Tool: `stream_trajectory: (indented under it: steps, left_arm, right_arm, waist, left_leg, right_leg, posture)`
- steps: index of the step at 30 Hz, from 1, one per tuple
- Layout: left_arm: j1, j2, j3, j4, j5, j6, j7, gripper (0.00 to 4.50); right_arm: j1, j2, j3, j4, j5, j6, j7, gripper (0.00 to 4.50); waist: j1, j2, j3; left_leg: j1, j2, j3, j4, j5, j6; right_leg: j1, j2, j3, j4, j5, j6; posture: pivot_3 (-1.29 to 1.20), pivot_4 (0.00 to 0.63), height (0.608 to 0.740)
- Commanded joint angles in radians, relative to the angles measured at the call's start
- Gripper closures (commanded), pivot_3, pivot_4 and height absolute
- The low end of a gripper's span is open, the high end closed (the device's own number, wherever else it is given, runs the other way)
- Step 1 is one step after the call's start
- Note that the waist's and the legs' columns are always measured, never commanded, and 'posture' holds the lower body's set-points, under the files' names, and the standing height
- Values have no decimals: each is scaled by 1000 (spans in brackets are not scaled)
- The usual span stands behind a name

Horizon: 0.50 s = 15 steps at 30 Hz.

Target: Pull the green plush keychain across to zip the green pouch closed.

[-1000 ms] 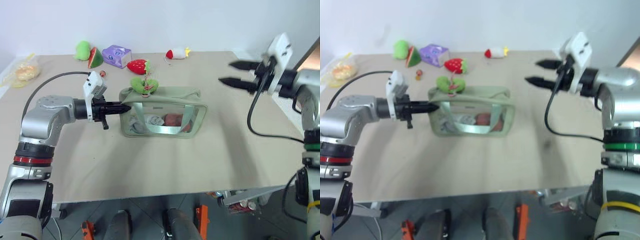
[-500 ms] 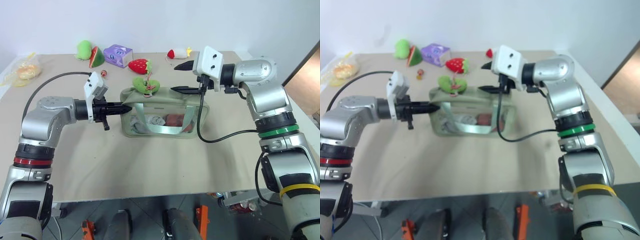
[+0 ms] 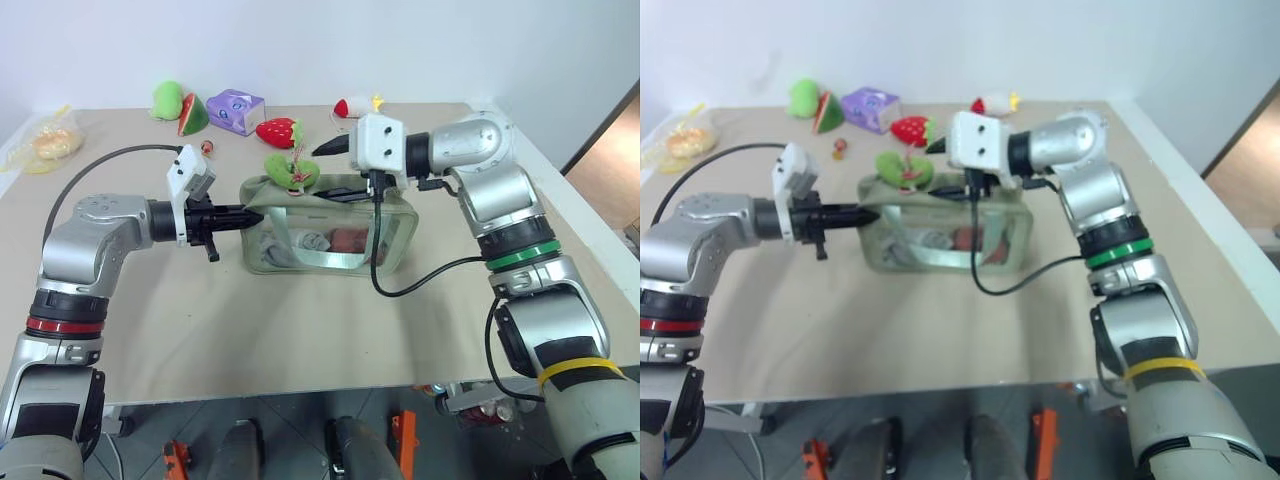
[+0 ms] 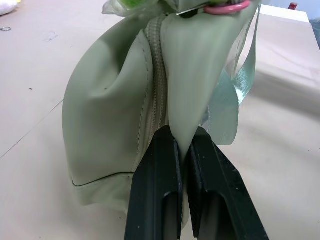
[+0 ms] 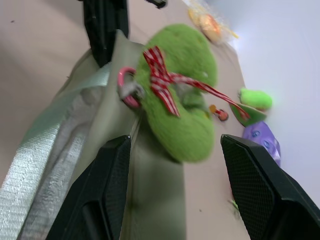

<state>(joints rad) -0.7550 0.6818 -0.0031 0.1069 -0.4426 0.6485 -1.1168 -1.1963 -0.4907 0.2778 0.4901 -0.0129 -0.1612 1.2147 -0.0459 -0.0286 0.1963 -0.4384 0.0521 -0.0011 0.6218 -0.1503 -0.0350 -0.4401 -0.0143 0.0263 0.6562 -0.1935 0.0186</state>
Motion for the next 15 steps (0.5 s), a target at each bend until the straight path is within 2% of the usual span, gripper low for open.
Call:
stream_trajectory:
  steps: [1, 7, 8, 10, 15]
  left_arm:
    - [-4, 3, 17, -25, -13, 1, 7, 4500]
    - [1, -2, 16, -34, -16, 5, 13, 4500]
    - [2, -1, 16, -34, -16, 5, 13, 4500]
    - [4, -1, 16, -34, -16, 5, 15, 4500]
    - [5, -1, 16, -33, -17, 4, 20, 4500]
  right_arm:
    - [-51, 20, 1, -7, -10, -25, 0, 1549]
    - [-64, 57, 4, 21, -31, -48, -8, 1549]
    - [-66, 61, 3, 25, -30, -50, -7, 2088]
    - [-67, 66, -1, 31, -28, -54, -1, 2639]
    - [-66, 67, -9, 25, -13, -55, 25, 4478]
  waist:
    - [0, 0, 0]
    - [0, 0, 0]
    - [0, 0, 0]
    - [0, 0, 0]
    - [0, 0, 0]
  left_leg:
    - [0, 0, 0, 0, 0, 0]
    - [0, 0, 0, 0, 0, 0]
    - [0, 0, 0, 0, 0, 0]
    - [0, 0, 0, 0, 0, 0]
    - [0, 0, 0, 0, 0, 0]
  right_leg:
    - [0, 0, 0, 0, 0, 0]
    - [0, 0, 0, 0, 0, 0]
    - [0, 0, 0, 0, 0, 0]
    - [0, 0, 0, 0, 0, 0]
    - [0, 0, 0, 1, 0, 0]
  posture:
    - [0, 150, 740]
    - [0, 150, 740]
    - [0, 150, 740]
    - [0, 150, 740]
    - [0, 150, 740]
